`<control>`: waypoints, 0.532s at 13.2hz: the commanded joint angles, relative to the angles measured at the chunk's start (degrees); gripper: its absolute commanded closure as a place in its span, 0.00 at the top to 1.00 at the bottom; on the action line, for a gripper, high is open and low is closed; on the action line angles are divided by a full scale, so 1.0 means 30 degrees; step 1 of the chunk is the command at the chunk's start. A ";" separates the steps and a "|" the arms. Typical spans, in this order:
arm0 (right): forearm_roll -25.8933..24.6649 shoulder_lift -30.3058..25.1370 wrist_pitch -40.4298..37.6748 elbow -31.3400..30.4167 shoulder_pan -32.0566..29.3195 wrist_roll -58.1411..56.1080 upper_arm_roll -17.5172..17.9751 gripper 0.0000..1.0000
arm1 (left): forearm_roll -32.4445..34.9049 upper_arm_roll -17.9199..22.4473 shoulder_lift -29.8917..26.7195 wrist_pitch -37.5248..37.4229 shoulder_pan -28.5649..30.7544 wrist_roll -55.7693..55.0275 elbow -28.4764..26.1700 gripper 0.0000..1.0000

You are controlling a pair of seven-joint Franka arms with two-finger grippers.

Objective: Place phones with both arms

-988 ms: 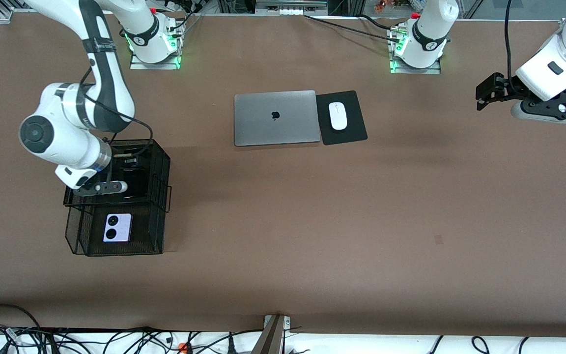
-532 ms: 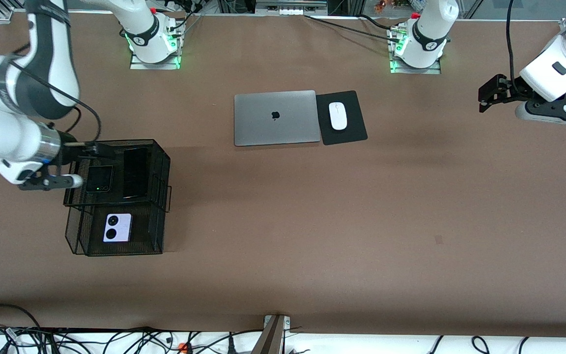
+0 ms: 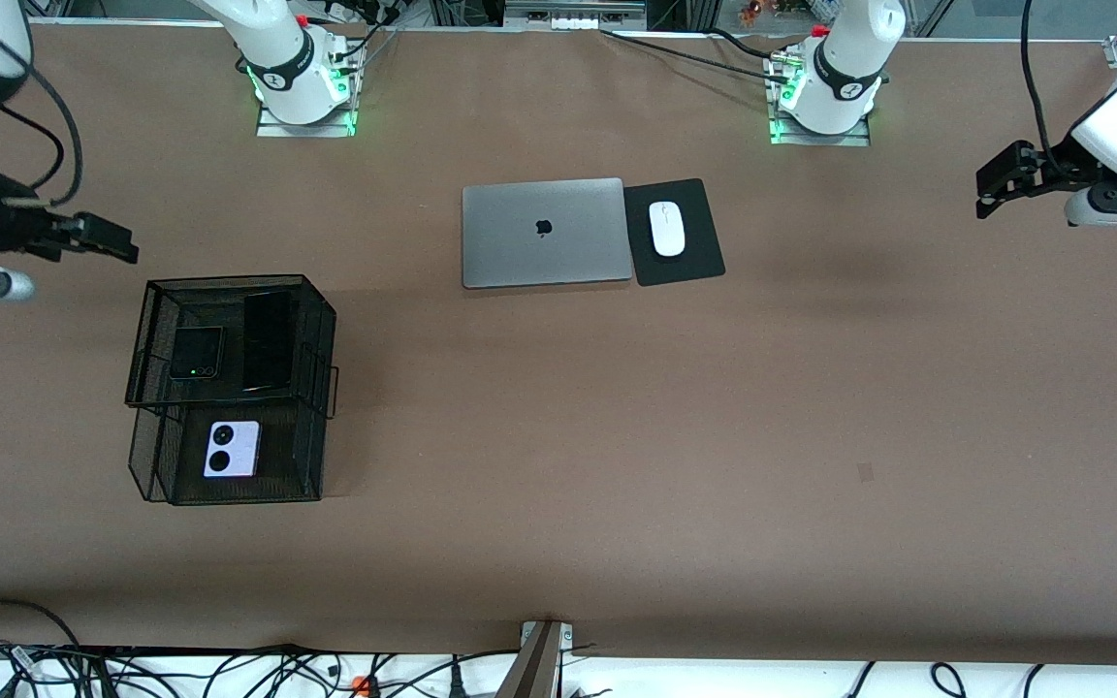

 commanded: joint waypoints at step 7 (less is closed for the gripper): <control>-0.1171 -0.0706 0.0401 0.0330 -0.5318 0.0873 0.4746 1.00 | -0.0090 -0.0096 0.0075 -0.0538 0.0135 0.0191 0.0167 1.00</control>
